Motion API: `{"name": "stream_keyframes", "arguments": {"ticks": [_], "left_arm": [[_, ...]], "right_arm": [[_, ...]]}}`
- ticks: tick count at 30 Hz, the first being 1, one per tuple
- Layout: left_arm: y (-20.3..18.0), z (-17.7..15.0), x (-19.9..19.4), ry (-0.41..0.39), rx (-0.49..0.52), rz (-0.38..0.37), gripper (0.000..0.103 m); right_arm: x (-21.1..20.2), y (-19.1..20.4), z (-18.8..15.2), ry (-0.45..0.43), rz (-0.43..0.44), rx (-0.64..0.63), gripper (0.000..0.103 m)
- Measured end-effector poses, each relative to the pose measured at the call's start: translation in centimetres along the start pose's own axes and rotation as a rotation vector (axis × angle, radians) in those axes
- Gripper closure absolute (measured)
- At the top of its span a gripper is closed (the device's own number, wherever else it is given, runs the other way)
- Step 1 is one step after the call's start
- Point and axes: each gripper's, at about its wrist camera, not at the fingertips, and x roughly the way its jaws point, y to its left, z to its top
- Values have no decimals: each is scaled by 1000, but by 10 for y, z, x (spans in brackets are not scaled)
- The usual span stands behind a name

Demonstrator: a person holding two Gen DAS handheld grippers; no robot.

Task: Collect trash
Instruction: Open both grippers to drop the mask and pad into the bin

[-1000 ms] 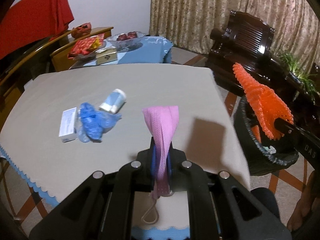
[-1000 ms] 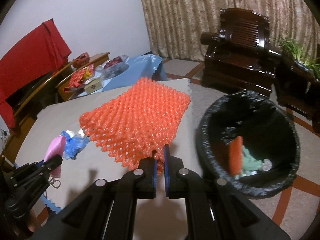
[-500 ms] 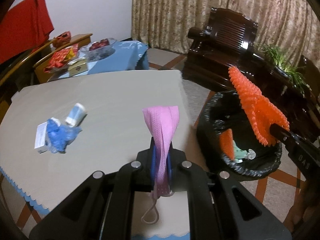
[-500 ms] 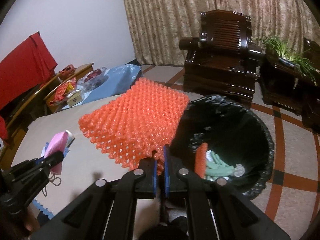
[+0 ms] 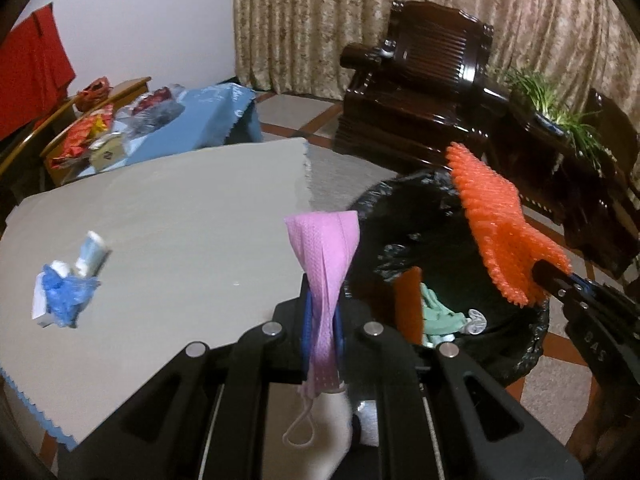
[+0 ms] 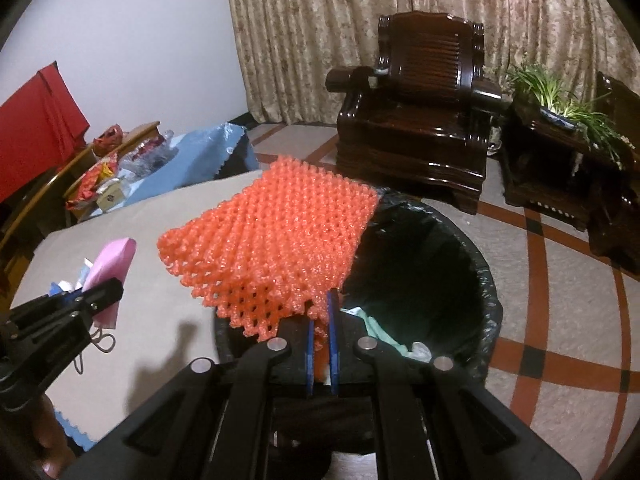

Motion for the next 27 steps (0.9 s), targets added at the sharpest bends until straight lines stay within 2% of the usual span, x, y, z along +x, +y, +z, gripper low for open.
{"name": "stream_keyframes", "arguments": {"ticks": [6,10,12,14,17,23,25,27], "left_arm": [[-38,8,32,29,20,-49,94],[-64,11,49,39,49,-122,92],[-73,9,59,55,67,-148,73],[-76,4,67,57,90,-136,52],[-67,-4,74,73,98,-116,53],[-35,-14,70,98,79,-73,53],[-21,-16,60,90,66,-58,50],[-7,-17,49,79,51,-42,43]], "right_arm": [[33,-41,0,51,-23,16,97],[56,-64,-5,118,-39,16,97],[66,-71,-10,154,-48,22,93],[75,-76,-18,194,-54,30,76],[74,-77,-29,202,-62,39,65],[64,-71,-45,219,-36,75,63],[57,-68,-46,213,-28,82,63],[48,-57,-44,202,-13,76,63]]}}
